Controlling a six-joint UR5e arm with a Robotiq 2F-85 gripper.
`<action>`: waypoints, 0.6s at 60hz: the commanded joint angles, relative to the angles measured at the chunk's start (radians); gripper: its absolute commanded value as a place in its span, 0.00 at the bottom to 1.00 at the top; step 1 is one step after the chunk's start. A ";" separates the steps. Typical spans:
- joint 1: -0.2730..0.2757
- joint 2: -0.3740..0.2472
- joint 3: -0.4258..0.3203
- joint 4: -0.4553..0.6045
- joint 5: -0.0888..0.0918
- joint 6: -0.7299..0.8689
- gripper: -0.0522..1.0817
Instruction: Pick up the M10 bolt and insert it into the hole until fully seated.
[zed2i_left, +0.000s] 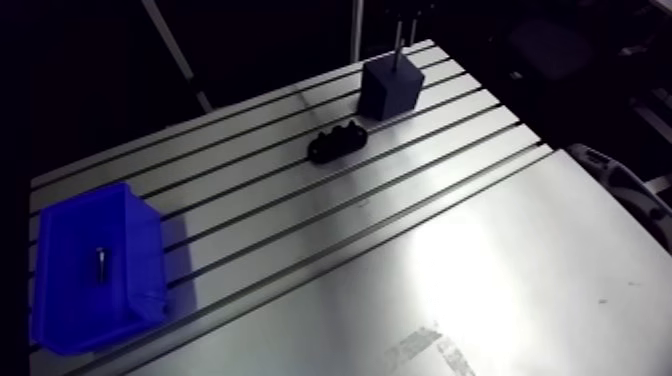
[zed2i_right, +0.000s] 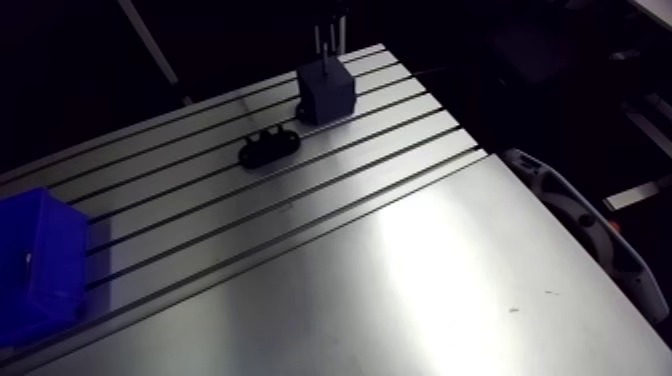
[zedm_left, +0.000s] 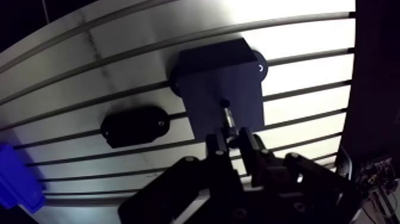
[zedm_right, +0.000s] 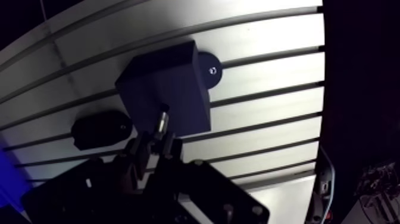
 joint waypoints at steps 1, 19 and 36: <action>0.000 0.000 0.000 0.000 0.000 0.000 1.00; 0.000 0.000 0.000 0.000 0.000 0.000 1.00; 0.000 0.001 0.003 -0.001 0.000 0.000 1.00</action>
